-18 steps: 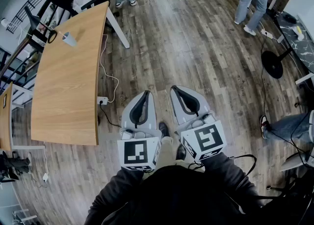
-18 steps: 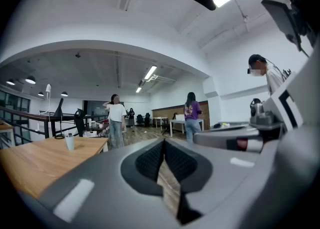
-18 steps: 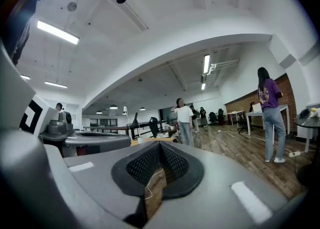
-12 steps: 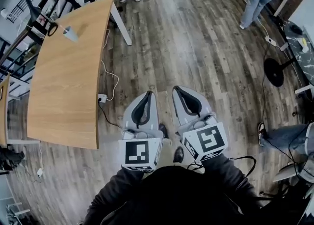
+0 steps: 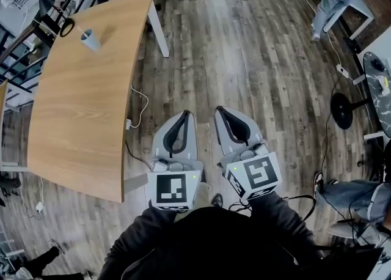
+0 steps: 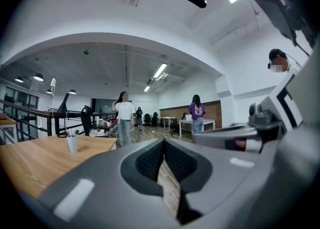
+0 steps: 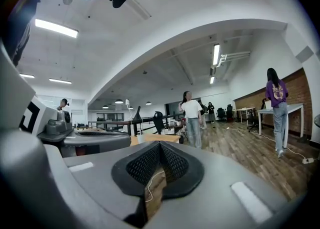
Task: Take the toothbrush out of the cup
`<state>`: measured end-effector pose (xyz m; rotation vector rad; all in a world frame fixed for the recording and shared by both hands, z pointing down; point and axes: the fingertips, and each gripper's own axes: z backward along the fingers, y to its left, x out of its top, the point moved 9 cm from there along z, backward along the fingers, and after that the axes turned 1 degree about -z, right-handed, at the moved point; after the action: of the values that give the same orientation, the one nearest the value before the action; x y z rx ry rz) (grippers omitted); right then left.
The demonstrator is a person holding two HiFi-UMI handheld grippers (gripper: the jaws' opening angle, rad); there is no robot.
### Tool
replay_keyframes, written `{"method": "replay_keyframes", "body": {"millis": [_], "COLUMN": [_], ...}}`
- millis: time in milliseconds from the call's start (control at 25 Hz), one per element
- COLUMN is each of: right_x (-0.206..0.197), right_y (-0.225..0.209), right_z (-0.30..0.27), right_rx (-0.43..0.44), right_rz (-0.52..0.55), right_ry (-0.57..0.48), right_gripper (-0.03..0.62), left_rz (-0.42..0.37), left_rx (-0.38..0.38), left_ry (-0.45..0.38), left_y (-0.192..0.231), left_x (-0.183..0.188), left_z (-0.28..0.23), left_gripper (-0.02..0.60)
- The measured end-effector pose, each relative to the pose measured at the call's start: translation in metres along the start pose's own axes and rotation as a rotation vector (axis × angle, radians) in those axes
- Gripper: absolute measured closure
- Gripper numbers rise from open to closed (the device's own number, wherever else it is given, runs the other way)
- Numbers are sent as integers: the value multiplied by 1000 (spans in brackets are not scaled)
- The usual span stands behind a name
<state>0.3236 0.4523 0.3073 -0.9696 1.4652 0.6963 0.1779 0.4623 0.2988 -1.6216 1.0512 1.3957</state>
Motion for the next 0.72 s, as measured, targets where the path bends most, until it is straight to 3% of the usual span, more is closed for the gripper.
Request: {"method": "replay_keyframes", "body": {"millis": [720], "right_x": [34], "right_y": [2], "right_z": [-95], "right_rx": [17], "right_rz": [45], "right_ry": [-38], "right_gripper": [594], "left_rz": [2], "left_rx": [8], "left_ry": [-57], "left_y": [76], "left_x": [22], "left_z": [-60], "left_gripper": [574]}}
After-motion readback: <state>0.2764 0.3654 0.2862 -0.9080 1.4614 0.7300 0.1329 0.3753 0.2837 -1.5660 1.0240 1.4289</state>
